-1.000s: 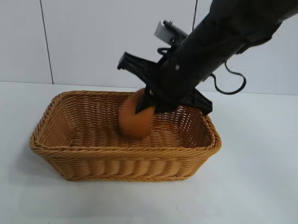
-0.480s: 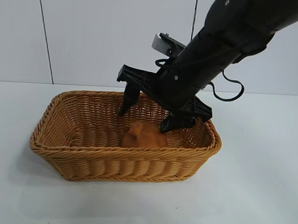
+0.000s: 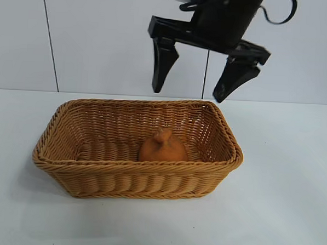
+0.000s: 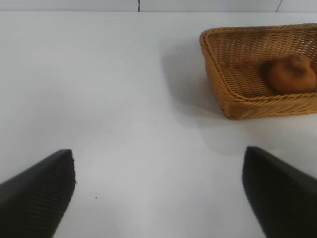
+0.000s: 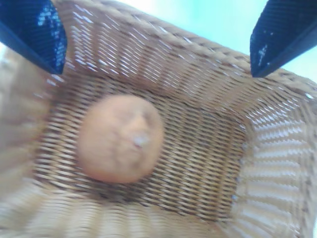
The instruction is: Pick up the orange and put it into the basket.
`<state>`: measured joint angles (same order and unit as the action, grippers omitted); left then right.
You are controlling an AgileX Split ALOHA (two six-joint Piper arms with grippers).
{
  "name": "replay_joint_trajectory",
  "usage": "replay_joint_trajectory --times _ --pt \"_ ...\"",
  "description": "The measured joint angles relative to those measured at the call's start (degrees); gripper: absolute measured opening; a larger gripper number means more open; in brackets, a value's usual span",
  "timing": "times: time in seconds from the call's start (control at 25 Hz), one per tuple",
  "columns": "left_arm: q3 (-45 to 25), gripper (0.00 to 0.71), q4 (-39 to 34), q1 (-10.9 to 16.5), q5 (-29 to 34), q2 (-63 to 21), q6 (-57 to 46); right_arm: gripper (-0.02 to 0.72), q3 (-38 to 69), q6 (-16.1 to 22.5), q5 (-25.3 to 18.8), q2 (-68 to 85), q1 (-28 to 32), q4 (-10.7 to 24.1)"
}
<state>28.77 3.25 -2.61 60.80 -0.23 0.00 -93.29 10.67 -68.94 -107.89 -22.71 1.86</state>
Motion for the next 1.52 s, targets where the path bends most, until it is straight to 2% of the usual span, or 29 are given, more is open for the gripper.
replay_joint_trajectory --times 0.08,0.28,0.44,0.68,0.88,1.24,1.52 --pt "0.0 0.651 0.0 0.0 0.11 0.0 0.0 0.694 0.0 -0.06 0.0 0.0 1.95 0.29" --pt "0.0 0.651 0.0 0.0 0.11 0.0 0.0 0.694 0.0 -1.86 -0.32 0.0 16.84 1.27" --pt "0.0 0.651 0.0 0.0 0.11 0.0 0.0 0.694 0.0 -3.29 -0.72 0.0 22.15 1.32" --pt "0.0 0.651 0.0 0.0 0.11 0.0 0.0 0.694 5.12 -4.4 -0.85 3.36 22.63 0.46" --pt "0.0 0.651 0.0 0.0 0.06 0.0 0.0 0.694 18.45 -6.07 -0.84 12.86 22.63 -2.22" --pt "0.0 0.651 0.0 0.0 0.06 0.0 0.0 0.694 42.09 -7.54 -0.82 36.57 22.63 -2.86" --pt "0.0 0.651 0.0 0.0 0.06 0.0 0.0 0.694 57.72 -10.05 5.99 58.0 22.63 -2.86"
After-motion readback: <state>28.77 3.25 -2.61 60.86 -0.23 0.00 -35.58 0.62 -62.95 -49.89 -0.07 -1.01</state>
